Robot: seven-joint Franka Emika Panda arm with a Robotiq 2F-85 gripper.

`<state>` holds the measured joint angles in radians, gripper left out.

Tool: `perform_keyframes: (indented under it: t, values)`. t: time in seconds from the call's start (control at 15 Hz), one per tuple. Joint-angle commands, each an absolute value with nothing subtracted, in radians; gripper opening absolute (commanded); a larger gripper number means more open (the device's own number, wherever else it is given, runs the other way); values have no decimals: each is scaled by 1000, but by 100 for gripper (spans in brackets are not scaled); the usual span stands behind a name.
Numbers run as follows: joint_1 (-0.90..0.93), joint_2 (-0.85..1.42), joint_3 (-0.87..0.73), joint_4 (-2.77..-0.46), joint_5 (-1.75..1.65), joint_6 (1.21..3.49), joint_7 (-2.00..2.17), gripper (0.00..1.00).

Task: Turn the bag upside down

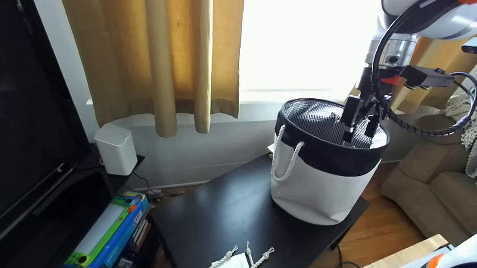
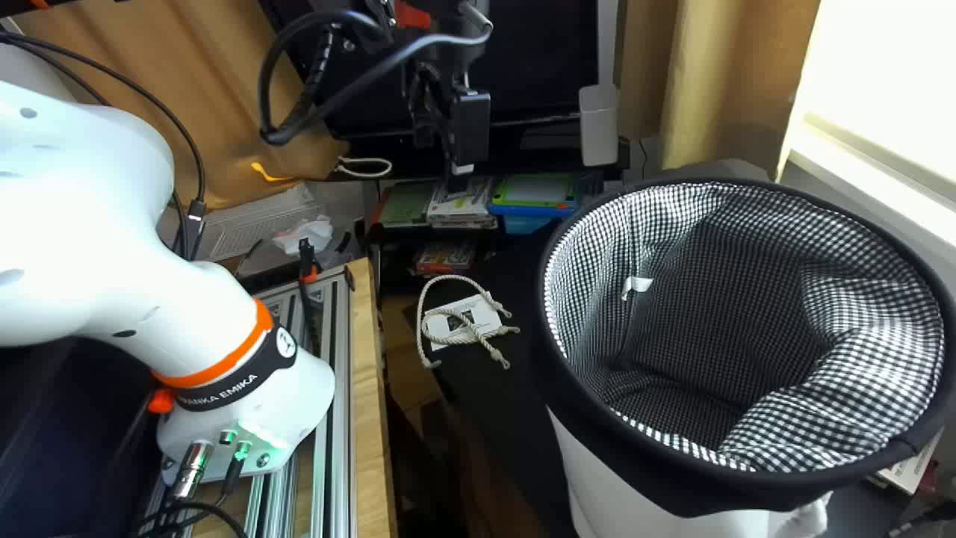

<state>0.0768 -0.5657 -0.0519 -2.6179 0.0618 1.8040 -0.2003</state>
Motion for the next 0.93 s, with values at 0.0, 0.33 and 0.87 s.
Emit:
perform_keyframes:
  t: [0.0, 0.33, 0.87]
  values:
    - [69, -565, -45, -2616, 65, 1801, -203, 100]
    - [59, -594, -39, -2617, 51, 1793, -185, 100]
    - [38, -362, 25, -2543, -139, 2066, -140, 100]
